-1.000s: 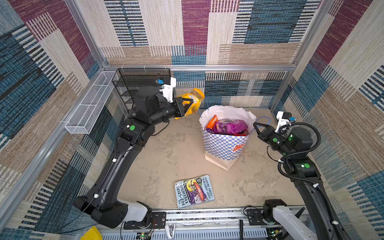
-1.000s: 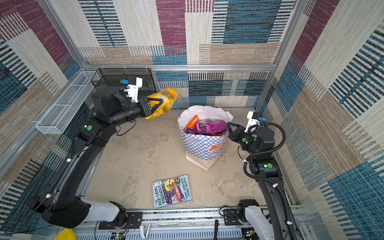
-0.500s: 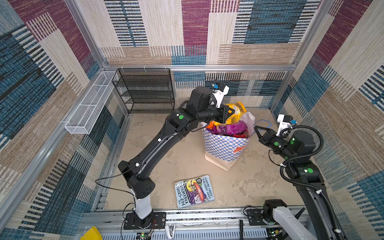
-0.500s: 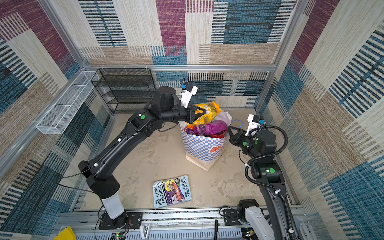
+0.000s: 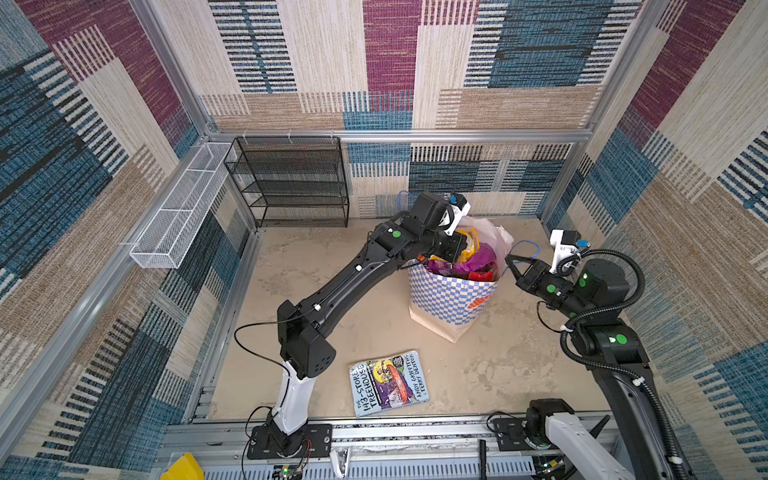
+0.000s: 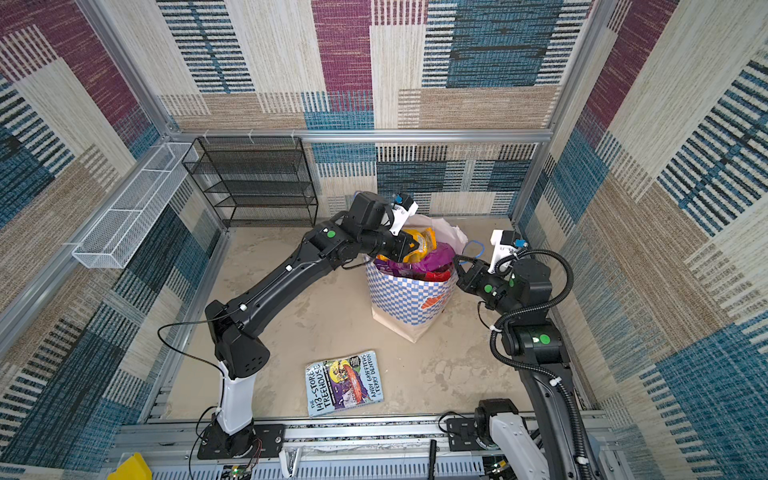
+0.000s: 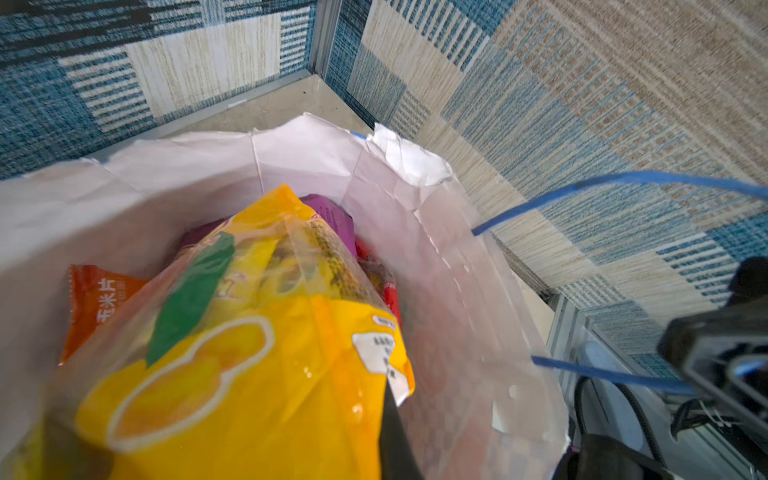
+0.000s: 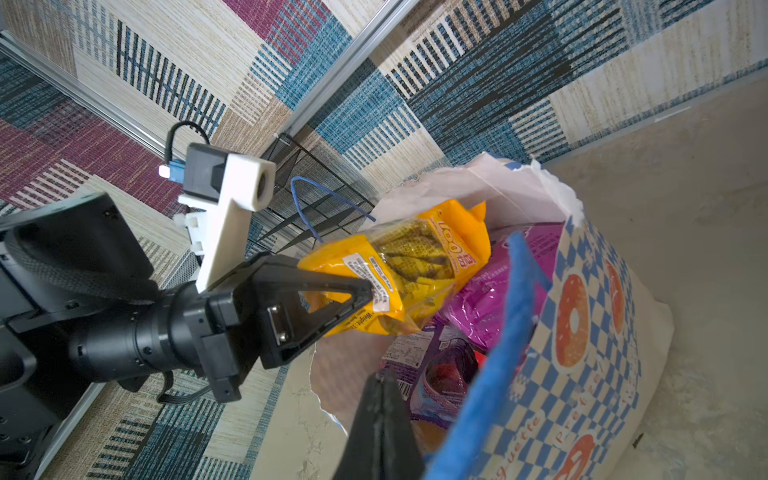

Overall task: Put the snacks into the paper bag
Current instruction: 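Lower the yellow snack bag into the paper bag and open the left gripper, then withdraw the left gripper upward from the paper bag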

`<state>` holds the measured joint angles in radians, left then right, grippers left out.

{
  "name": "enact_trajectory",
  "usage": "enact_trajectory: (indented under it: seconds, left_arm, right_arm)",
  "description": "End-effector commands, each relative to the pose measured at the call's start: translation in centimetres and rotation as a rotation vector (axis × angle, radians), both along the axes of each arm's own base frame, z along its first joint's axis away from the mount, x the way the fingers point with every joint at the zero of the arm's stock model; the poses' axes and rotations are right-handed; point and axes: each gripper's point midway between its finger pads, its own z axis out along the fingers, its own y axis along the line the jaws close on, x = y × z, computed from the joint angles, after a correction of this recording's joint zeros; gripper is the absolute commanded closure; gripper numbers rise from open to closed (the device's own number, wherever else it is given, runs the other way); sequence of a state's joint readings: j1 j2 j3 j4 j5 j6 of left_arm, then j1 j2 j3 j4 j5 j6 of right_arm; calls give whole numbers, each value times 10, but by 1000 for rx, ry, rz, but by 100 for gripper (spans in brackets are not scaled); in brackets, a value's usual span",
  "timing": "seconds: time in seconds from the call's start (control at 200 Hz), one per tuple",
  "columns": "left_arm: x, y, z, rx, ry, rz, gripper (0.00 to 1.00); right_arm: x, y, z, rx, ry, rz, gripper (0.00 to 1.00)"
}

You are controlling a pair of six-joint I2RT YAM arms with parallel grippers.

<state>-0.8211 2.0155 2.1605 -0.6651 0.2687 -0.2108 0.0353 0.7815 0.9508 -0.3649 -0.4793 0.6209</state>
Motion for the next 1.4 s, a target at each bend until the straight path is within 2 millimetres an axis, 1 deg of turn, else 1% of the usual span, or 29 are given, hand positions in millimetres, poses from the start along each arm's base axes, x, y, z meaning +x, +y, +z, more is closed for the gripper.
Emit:
enact_trajectory:
  seconds: [0.0,0.06,0.115,0.18,0.225,0.23,0.255,0.27,0.346,0.431,0.481,0.556,0.606,0.646,0.726,0.851,1.067,1.142,1.222,1.312,1.362,1.392]
  left_arm:
    - [-24,-7,-15,43,-40,-114,100]
    - [-30,-4,-33,78,-18,-125,100]
    - [-39,-1,-43,85,17,-140,100]
    - [-47,3,-44,76,46,-147,96]
    - [-50,7,-40,63,53,-141,87]
    - [-51,7,-38,59,50,-141,87]
    - [-52,8,-34,49,46,-137,78]
    - [-53,9,-31,40,39,-134,75]
    - [-55,13,-10,-11,-2,-119,70]
    - [-58,16,21,-82,-43,-113,62]
    - [-61,16,37,-118,-60,-119,59]
    - [-58,17,53,-149,-80,-98,55]
    - [-54,18,56,-145,-89,-73,55]
    - [-47,20,55,-126,-96,-39,56]
    - [-31,27,43,-54,-100,42,60]
    - [-19,28,20,43,-71,82,62]
    - [4,33,-19,152,-10,157,66]
    - [3,28,-36,194,17,141,69]
    - [-6,17,-60,211,79,91,71]
    - [-14,10,-87,239,150,68,74]
    - [-17,8,-97,258,172,60,75]
    - [-18,7,-100,269,177,58,75]
  right_arm:
    - [-1,5,23,-8,-95,31,95]
    - [1,5,22,-9,-92,32,95]
    - [2,4,22,-11,-90,31,95]
    - [3,5,23,-14,-93,31,95]
    - [3,4,22,-16,-92,30,95]
    - [3,4,22,-16,-91,29,95]
    - [4,4,21,-17,-90,27,95]
    - [5,4,21,-17,-88,25,95]
    - [6,4,21,-16,-87,27,95]
    - [8,3,21,-18,-85,21,95]
    - [8,3,21,-20,-85,17,95]
    - [8,2,22,-25,-87,12,95]
    - [7,1,24,-27,-92,8,95]
    - [7,1,24,-28,-91,7,95]
    - [7,1,23,-29,-89,6,96]
    - [5,0,23,-32,-89,4,96]
    - [5,-1,18,-37,-84,-2,96]
    - [6,-1,16,-37,-80,-4,96]
    - [5,-1,14,-31,-79,-5,96]
    - [6,-2,13,-31,-78,-8,96]
    - [7,-2,14,-33,-83,-10,96]
    - [7,-2,13,-33,-82,-11,96]
